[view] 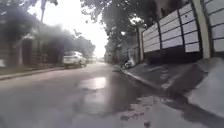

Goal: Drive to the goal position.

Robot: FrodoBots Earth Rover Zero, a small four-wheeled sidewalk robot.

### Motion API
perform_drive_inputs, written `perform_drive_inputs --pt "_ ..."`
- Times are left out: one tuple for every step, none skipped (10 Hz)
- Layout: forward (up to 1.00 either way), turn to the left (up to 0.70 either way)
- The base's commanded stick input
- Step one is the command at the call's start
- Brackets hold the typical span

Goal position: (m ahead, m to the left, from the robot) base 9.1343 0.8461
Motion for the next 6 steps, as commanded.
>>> perform_drive_inputs --pt "1.00 0.00" --pt "1.00 0.00" --pt "1.00 0.00" --pt "1.00 0.00" --pt "1.00 0.00" --pt "1.00 0.00"
